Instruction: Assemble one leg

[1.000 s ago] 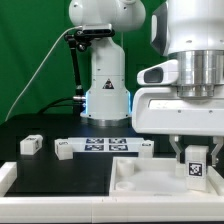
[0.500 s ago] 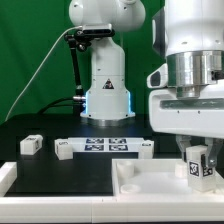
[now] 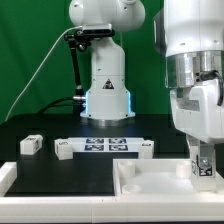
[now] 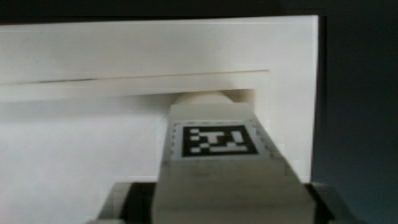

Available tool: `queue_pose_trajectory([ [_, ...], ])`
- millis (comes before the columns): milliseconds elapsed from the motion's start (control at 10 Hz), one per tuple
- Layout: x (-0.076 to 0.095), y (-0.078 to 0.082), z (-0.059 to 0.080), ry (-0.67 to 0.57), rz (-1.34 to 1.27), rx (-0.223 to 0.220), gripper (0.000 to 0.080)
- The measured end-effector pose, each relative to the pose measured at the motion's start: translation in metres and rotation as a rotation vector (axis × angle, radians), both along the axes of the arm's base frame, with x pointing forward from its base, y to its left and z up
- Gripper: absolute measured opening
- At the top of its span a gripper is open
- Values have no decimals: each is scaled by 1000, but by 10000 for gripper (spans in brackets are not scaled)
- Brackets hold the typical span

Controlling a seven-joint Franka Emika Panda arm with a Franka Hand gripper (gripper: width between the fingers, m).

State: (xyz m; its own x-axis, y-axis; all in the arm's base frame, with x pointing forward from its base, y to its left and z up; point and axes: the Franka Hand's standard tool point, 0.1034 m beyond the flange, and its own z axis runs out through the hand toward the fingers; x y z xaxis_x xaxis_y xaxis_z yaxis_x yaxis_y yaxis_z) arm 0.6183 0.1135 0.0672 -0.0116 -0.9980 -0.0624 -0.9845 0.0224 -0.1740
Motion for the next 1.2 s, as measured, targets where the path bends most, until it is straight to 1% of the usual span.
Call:
queue_pose_trajectory([
  [200,0,0,0,-3,68,-12,293],
  [300,2,0,3,-10,112,-18,486],
  [400,4,0,5,-22,251,-47,613],
  [500,6,1,7,-36,411,-78,613],
  [600,7,4,8,-46,537,-99,638],
  [700,9,5,9,-57,692,-127,647],
  [900,9,6,10,-59,960,-187,649],
  [1200,8,6,9,-43,1292,-278,649],
])
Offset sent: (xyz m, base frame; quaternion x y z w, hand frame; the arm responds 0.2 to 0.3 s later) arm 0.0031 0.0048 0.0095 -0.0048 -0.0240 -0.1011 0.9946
